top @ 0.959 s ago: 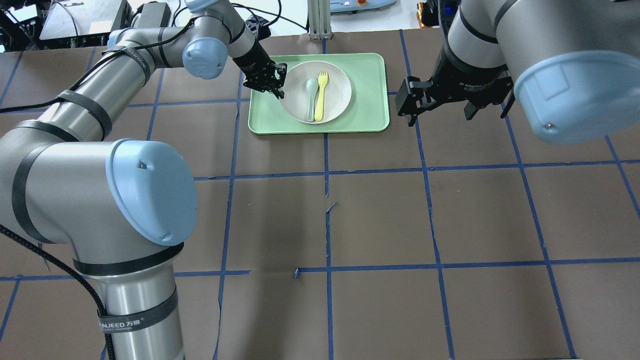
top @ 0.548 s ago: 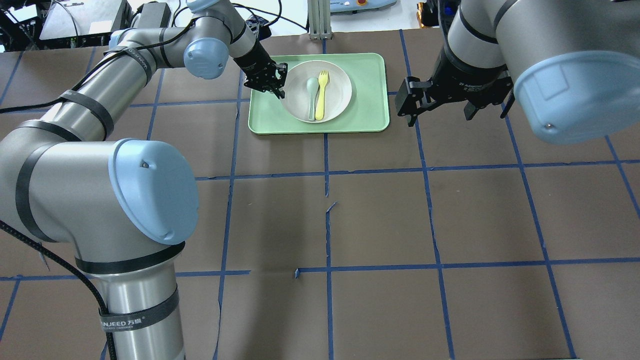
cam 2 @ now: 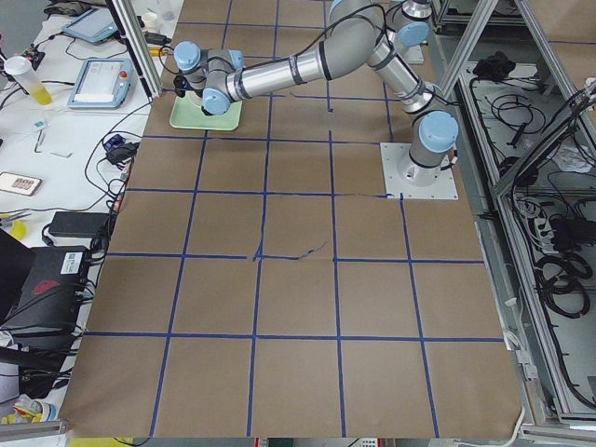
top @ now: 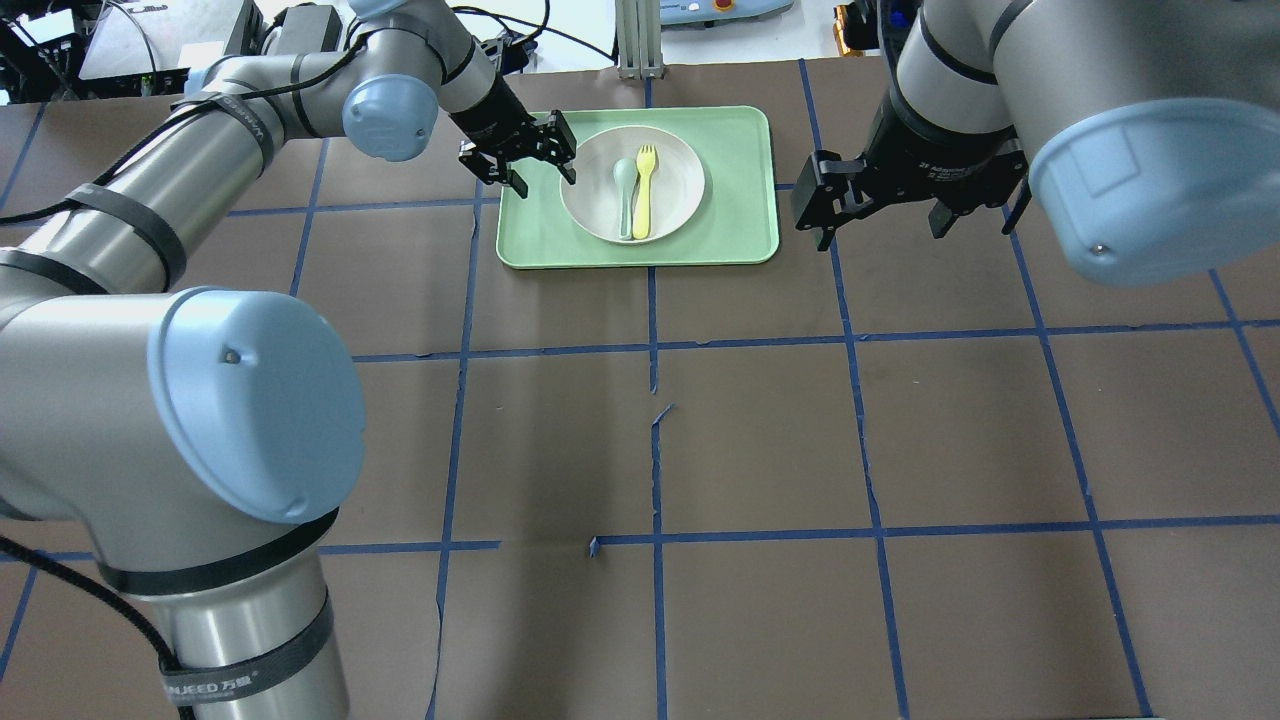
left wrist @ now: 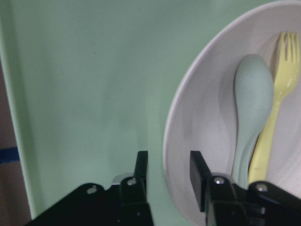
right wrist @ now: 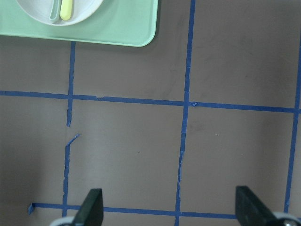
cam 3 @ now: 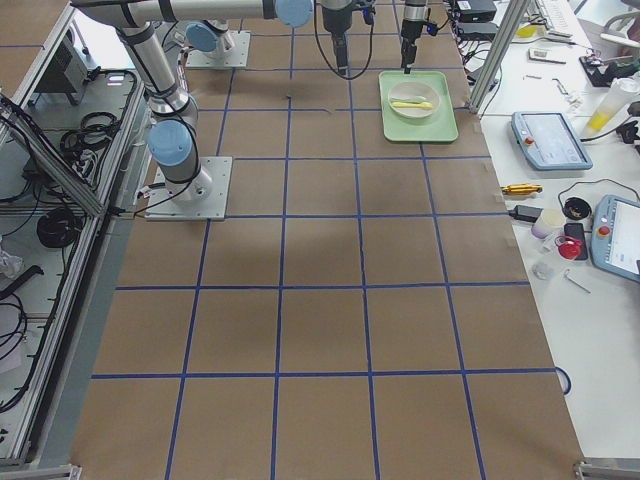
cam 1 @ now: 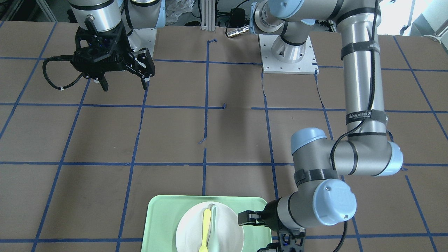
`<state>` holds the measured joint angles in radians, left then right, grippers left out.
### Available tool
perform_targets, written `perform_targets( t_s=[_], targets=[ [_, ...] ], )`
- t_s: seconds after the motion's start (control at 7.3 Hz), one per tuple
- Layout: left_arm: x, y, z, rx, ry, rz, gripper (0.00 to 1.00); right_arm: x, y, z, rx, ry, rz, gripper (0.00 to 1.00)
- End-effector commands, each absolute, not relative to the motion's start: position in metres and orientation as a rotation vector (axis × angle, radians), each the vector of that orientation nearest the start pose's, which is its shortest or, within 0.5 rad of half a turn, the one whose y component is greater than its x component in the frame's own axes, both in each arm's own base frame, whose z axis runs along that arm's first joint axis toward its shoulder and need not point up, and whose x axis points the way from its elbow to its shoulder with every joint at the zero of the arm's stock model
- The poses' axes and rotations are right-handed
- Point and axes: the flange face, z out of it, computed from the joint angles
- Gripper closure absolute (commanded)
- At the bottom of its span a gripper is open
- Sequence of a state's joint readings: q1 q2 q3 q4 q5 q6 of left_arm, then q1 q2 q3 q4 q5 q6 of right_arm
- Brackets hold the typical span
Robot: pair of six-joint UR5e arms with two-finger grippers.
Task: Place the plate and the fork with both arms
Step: 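Open the left gripper and withdraw it back toward its start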
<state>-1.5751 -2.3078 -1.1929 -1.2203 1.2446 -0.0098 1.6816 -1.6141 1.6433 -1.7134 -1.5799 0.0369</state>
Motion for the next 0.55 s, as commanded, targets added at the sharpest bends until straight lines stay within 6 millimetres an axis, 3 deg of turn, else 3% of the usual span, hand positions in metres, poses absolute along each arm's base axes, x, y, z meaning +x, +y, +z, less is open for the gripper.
perform_targets(
  t_s=[0.0,0.27,0.41],
  targets=[
    [-0.122,-0.686,0.31,-0.032,3.341,0.021,0.0,0.185,-0.466,0.487,-0.115,3.135,-0.176,0.0],
    [-0.105,-0.623,0.383,-0.026,3.189,0.062,0.0,0.186,-0.466,0.487,-0.117,3.135,-0.176,0.0],
    [-0.106,-0.592,0.423,-0.035,3.173,0.049,0.0,0.185,-0.466,0.487,-0.115,3.135,-0.176,0.0]
  ],
)
